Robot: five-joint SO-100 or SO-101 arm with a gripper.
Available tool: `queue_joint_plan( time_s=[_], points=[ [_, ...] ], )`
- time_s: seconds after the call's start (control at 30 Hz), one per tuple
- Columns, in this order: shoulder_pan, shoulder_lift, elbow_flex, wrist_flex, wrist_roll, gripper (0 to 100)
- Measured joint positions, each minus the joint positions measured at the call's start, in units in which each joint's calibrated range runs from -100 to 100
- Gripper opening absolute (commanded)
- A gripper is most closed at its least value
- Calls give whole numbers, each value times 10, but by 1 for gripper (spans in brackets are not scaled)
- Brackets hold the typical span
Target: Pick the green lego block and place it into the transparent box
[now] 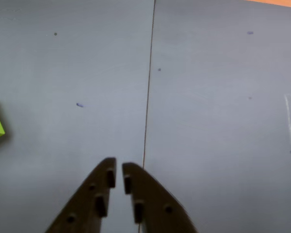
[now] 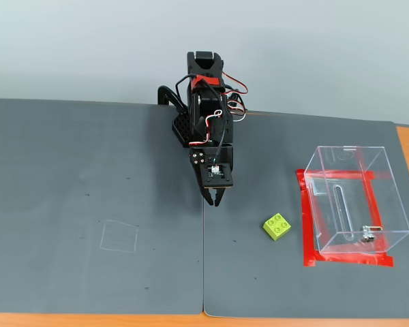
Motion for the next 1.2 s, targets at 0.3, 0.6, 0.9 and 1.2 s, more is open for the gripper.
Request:
queue_joint_plan(
  time_s=[0.3, 0.6, 0.9, 1.2],
  points=[
    [5, 0, 0, 0, 0, 2],
    [3, 0, 0, 0, 0, 2],
    [-25, 31, -10, 2, 0, 2],
    [-71, 135, -48, 2, 0, 2]
  ],
)
